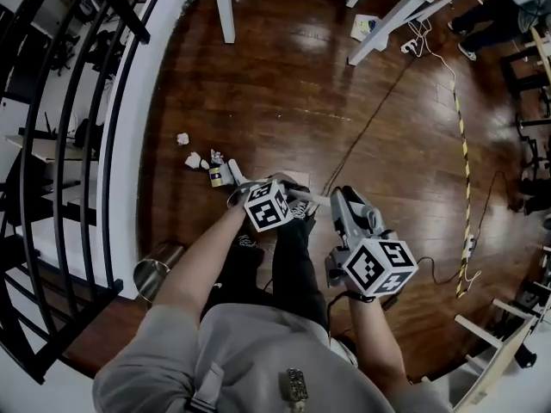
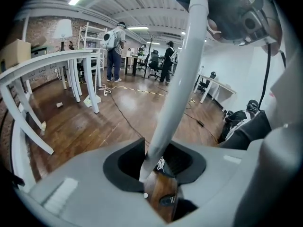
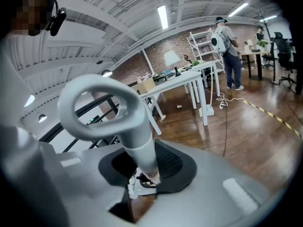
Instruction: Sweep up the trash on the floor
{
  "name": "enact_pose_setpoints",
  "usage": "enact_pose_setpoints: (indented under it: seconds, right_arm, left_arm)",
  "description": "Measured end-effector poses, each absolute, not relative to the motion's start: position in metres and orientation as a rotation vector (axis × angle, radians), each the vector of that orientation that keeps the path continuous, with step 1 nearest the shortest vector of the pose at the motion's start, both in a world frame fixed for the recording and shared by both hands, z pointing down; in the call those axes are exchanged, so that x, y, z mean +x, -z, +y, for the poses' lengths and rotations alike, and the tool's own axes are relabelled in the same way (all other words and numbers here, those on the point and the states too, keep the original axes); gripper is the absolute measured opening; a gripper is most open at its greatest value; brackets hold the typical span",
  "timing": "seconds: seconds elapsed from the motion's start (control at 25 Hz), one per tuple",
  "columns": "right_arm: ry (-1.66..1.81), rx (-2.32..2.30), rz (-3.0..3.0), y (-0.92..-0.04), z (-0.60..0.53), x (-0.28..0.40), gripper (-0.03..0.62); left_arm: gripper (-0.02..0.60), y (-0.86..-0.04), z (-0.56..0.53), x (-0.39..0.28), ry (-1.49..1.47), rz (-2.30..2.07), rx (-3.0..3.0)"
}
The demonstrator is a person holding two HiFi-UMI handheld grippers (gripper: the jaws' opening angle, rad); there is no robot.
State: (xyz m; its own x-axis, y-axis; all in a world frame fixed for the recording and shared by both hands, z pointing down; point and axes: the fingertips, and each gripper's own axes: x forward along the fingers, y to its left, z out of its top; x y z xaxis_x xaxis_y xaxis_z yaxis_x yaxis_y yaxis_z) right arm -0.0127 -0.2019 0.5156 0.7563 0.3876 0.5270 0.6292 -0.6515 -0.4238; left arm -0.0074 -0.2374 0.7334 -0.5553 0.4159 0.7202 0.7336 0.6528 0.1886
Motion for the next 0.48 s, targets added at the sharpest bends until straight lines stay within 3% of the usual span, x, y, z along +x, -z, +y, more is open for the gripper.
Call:
enact_pose_setpoints:
  seconds: [0.48]
  right_arm:
    - [0.48,-2.341,-0.655,-0.539,-0.203,0.05,0.083]
  left_arm:
    - [0.124,-0.754,-0.239,0.073,0.622,-2.114,-0.895]
